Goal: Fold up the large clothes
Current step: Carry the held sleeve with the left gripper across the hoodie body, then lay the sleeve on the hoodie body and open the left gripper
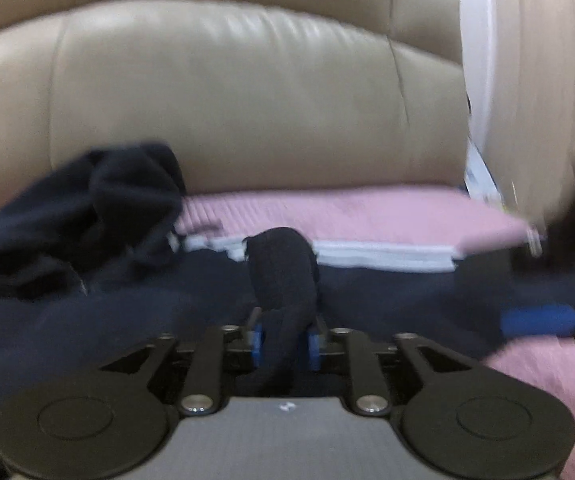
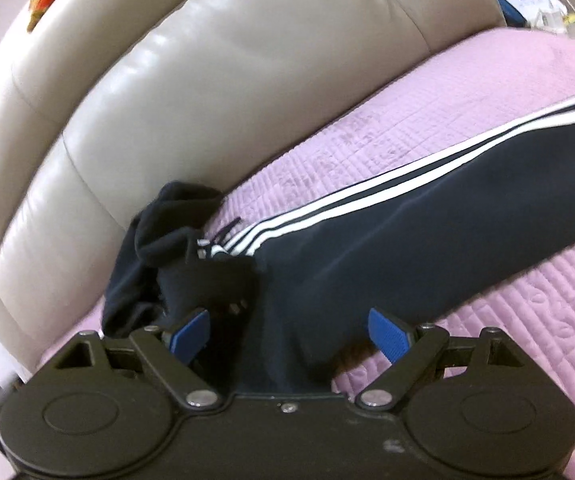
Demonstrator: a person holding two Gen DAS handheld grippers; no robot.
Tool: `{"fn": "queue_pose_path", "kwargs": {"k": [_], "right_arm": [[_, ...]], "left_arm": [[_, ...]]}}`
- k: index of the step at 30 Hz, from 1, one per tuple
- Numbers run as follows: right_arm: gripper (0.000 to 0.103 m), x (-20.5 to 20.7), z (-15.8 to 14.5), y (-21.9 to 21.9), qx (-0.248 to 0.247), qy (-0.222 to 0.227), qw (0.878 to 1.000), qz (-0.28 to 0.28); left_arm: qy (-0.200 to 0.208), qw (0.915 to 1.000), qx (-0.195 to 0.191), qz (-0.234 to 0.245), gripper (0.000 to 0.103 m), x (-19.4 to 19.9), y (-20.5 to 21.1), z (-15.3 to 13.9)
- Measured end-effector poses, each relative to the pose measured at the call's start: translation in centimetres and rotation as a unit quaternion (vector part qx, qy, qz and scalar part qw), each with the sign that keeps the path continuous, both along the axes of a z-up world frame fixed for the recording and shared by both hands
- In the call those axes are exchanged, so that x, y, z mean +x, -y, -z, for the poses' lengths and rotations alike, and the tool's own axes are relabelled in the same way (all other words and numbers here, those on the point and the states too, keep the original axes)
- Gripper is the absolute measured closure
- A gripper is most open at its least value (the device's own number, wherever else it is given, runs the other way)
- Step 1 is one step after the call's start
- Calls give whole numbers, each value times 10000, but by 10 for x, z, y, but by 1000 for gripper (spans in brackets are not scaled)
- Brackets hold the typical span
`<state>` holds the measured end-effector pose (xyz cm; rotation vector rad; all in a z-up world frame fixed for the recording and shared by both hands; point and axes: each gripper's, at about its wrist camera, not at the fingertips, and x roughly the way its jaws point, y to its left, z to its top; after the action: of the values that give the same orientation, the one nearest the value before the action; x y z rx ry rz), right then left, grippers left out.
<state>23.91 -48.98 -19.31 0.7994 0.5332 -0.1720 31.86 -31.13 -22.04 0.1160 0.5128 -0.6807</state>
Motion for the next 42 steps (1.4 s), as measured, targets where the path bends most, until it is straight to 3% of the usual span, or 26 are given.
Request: {"fn": "queue_pose_path", "kwargs": {"k": [3,5,8,11,13,15,17,20,24,26,28,31,32,35,38,40,42], "right_arm": [[1,-2,4,9,359,142,9991,175],[1,-3,5,10,473,197,9985,171],[1,-3,0,8,359,268,9989,159],[1,1,-8,6,65,300,9994,155],[1,10,-13,0,-237,266,9993,118],[1,17,-20,-11,-565,258,9980,-97],[1,21,-26,-27,-959,210,9946,-330],[1,28,-27,-51,-1576,54,9850,-697],[0,38,-14,-60,-1713,-198,9823,-737],[1,42,-3,-56,-1568,-407,9840,-741],[1,46,8,-49,-1535,-838,9828,-588],[0,48,24,-38,-1305,-1197,9832,-443],[1,47,27,-35,-1225,-1212,9842,-401],[0,42,23,-34,-1230,-1073,9860,-352],[1,37,12,-33,-1391,-929,9854,-319],[1,32,7,-28,-1332,-848,9870,-283],[1,28,1,-20,-1219,-780,9893,-204]], "left_arm": [[-775,9956,-322,429,61,-3,-12,3],[-1044,9902,-411,829,51,-4,-18,-2],[-863,9864,-399,1339,49,-2,-29,-21],[-1007,9770,-506,1809,41,4,-51,-46],[-918,9784,-412,1807,34,6,-67,-63],[-828,9849,-411,1462,30,13,-89,-78],[-741,9943,-352,684,23,29,-116,-85],[-688,9971,199,-259,20,71,-149,-70],[-1345,9814,693,-1178,21,130,-183,-26],[-1699,9628,1086,-1798,29,155,-198,0],[-1484,9642,828,-2035,27,156,-213,5],[-1554,9588,981,-2166,28,155,-204,-2],[-1511,9609,876,-2147,28,149,-196,-9],[-1215,9801,361,-1527,25,130,-167,-29],[-1412,9873,328,-650,24,121,-118,-31],[-1638,9827,860,-36,24,121,-76,-15],[-1533,9778,1410,-222,18,123,-48,4]]}}
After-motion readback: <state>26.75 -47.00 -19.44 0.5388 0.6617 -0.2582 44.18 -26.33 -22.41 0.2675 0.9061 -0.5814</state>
